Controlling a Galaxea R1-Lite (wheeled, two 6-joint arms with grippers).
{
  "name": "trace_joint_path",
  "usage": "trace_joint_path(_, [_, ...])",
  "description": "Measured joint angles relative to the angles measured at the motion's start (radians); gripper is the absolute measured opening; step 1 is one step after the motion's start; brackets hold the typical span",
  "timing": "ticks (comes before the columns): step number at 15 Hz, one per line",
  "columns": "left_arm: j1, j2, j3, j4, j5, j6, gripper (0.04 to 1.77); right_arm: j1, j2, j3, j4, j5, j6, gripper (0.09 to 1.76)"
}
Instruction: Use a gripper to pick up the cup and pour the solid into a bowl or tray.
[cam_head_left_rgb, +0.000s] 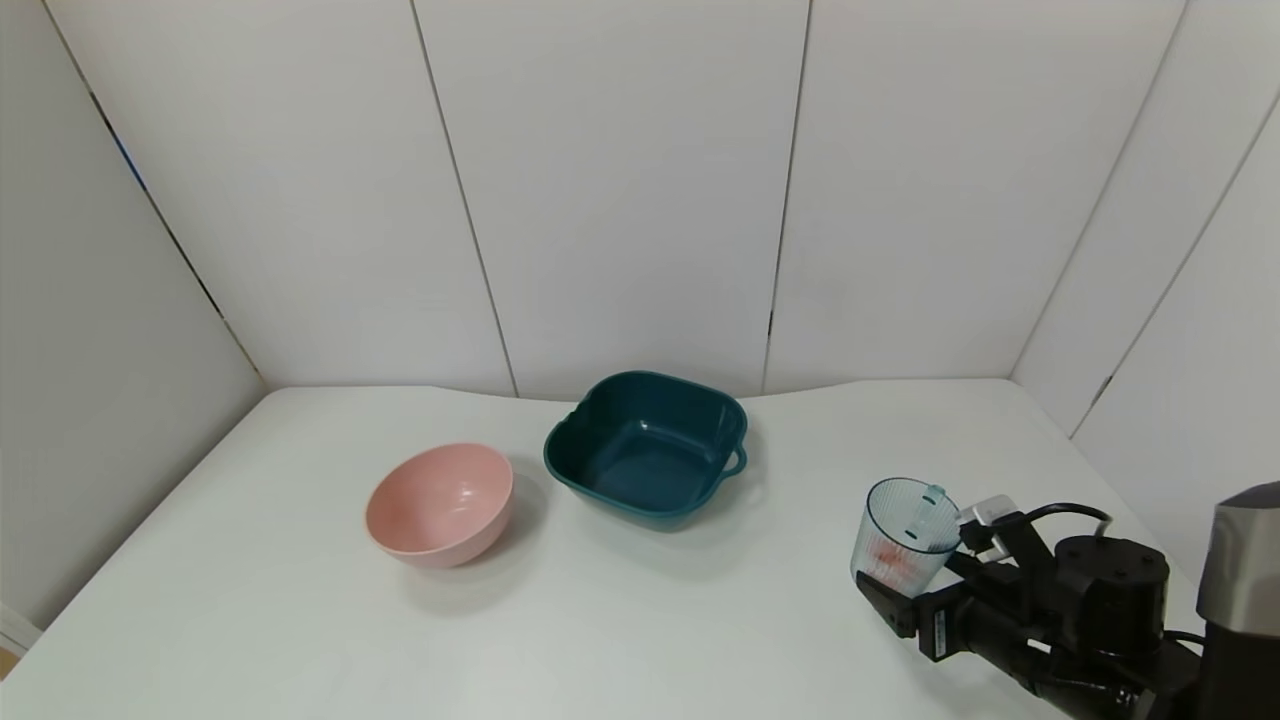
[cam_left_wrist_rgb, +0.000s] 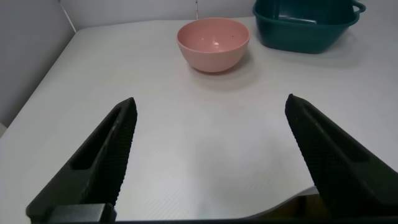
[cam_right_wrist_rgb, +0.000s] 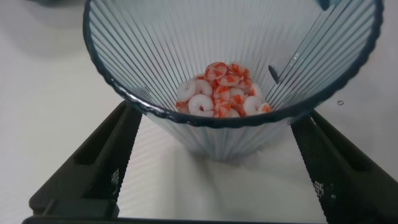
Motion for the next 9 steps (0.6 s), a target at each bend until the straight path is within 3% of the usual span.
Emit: trace_joint_path(9, [0.000, 0.000, 0.000, 0.000, 0.000, 0.000, 1.72, -0.007, 0.013, -0.045, 0.000, -0.024, 0.002, 1.71])
